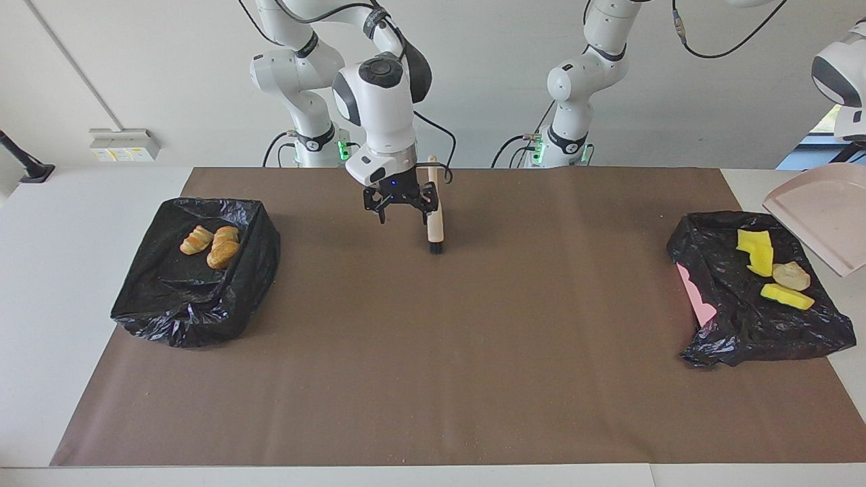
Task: Sweep and dump trash in bin
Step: 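Tip the dustpan with the left gripper while the right gripper lowers the brush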
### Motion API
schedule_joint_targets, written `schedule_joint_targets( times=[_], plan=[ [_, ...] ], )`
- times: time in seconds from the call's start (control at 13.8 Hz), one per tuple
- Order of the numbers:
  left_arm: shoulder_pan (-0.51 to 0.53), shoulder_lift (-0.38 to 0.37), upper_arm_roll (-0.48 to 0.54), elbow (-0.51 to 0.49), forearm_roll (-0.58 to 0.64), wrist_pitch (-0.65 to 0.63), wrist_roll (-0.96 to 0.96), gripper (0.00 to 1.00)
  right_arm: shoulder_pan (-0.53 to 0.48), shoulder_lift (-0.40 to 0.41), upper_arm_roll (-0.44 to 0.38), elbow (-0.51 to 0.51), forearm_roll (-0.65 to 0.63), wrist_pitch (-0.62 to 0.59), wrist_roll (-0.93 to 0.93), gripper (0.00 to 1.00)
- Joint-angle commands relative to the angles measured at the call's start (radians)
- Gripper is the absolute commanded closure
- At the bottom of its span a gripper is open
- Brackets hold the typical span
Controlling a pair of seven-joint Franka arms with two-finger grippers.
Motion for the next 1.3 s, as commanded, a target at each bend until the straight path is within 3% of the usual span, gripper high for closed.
schedule_joint_targets(
  times=[0.0, 0.14, 0.36, 0.51, 0.72, 0.94, 1.23],
  plan=[
    [-0.024, -0.029, -0.007, -0.002, -0.053, -0.099, -0.046, 1.0, -0.032, 0.01, 0.008, 0.107, -0.036, -0.093, -0.019, 0.0],
    [-0.064, -0.043, -0.005, -0.022, -0.227, -0.182, -0.164, 1.0, -0.08, 0.007, 0.008, 0.237, -0.034, -0.219, -0.066, 0.0],
    [-0.156, -0.118, -0.007, -0.154, -0.41, -0.196, -0.343, 1.0, -0.146, 0.006, 0.007, 0.423, -0.019, -0.42, -0.139, 0.0],
    [-0.255, -0.158, -0.007, -0.223, -0.457, -0.231, -0.559, 1.0, -0.176, -0.007, 0.001, 0.448, -0.016, -0.479, -0.15, 0.0],
    [-0.404, -0.158, -0.005, -0.26, -0.571, -0.239, -0.806, 1.0, -0.23, -0.071, -0.03, 0.449, -0.01, -0.538, -0.201, 0.0],
    [-0.587, -0.129, -0.007, -0.263, -0.677, -0.235, -1.119, 1.0, -0.281, -0.111, -0.115, 0.471, 0.103, -0.589, -0.266, 0.0],
    [-0.821, -0.045, -0.005, -0.207, -0.803, -0.196, -1.513, 1.0, -0.284, -0.117, -0.235, 0.497, 0.137, -0.661, -0.358, 0.0]
  ],
)
